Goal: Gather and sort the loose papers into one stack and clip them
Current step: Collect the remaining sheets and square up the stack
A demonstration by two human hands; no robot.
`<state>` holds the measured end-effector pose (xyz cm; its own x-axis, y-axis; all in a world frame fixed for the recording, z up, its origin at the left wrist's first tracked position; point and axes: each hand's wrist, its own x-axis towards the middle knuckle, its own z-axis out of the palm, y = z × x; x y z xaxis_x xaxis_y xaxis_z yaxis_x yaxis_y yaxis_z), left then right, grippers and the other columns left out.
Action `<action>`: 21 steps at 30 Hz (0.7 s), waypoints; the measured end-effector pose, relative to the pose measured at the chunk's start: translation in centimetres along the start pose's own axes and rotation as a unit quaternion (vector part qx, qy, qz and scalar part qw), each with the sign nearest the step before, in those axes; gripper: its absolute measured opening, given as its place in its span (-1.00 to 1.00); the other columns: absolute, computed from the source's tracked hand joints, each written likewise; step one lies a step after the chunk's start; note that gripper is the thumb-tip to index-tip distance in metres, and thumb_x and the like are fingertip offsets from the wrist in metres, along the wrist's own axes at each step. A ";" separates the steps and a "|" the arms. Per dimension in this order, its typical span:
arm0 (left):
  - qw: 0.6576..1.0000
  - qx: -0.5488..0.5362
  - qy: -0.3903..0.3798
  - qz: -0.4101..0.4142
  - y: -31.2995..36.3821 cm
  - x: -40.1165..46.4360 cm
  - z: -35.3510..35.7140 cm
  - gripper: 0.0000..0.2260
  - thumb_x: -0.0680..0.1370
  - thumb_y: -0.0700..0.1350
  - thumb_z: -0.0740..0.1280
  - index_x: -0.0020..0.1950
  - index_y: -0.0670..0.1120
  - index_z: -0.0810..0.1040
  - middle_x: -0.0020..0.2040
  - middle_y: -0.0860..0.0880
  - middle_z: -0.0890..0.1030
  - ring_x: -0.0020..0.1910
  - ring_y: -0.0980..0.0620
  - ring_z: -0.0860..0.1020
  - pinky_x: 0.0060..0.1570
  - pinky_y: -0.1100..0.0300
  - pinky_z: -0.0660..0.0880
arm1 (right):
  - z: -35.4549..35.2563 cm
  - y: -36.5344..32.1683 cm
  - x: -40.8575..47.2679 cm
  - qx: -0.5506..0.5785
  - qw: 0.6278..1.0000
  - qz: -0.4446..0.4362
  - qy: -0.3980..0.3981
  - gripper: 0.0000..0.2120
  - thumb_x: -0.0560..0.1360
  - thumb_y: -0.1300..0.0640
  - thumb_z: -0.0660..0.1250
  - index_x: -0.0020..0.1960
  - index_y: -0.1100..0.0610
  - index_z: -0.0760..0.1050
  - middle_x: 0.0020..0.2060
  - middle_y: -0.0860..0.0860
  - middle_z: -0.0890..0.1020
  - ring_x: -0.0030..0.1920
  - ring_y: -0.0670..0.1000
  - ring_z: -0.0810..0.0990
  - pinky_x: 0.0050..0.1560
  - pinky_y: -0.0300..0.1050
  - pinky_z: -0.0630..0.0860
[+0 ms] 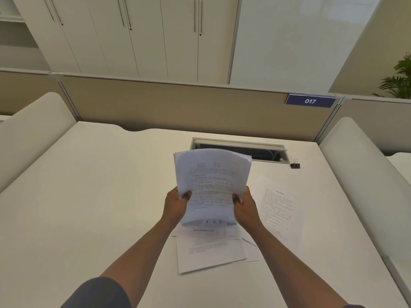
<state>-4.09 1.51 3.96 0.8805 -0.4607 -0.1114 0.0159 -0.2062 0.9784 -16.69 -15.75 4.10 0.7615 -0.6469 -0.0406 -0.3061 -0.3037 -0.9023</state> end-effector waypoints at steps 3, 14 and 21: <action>0.999 -0.029 0.012 -0.017 0.4 0.4 -1.1 -0.86 0.55 -0.21 0.35 0.03 0.01 0.59 0.00 -0.04 0.69 -0.03 -0.09 0.68 -0.03 -0.04 0.63 | -0.1 -0.6 0.5 -0.025 1.000 0.003 -0.012 -0.78 0.62 0.04 0.15 0.25 0.06 0.32 0.04 -0.08 0.53 -0.03 -0.06 0.58 -0.22 -0.38 0.46; 0.990 -0.075 0.031 -0.119 -1.8 1.4 -5.9 -0.82 0.54 -0.31 0.33 0.03 -0.05 0.60 -0.03 -0.04 0.69 -0.10 -0.11 0.67 -0.10 0.02 0.62 | 3.6 0.0 2.1 -0.019 0.990 0.132 -0.045 -0.74 0.56 0.08 0.23 0.20 0.14 0.48 0.15 0.06 0.62 0.07 0.06 0.60 0.15 0.02 0.56; 0.984 -0.044 0.085 -0.153 -3.8 2.7 -10.2 -0.79 0.52 -0.28 0.34 0.12 -0.08 0.57 0.03 -0.08 0.65 -0.03 -0.14 0.64 0.01 -0.03 0.58 | 5.8 1.8 2.1 -0.313 0.933 0.178 -0.019 -0.48 0.50 -0.06 0.32 0.31 0.23 0.31 0.23 0.20 0.47 0.26 0.23 0.45 0.22 0.09 0.45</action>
<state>3.08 9.80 1.74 0.8942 -0.2368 -0.3799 0.3269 -0.2344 0.9155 -12.32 -13.66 -0.10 0.5635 -0.7635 -0.3155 -0.8084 -0.4311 -0.4008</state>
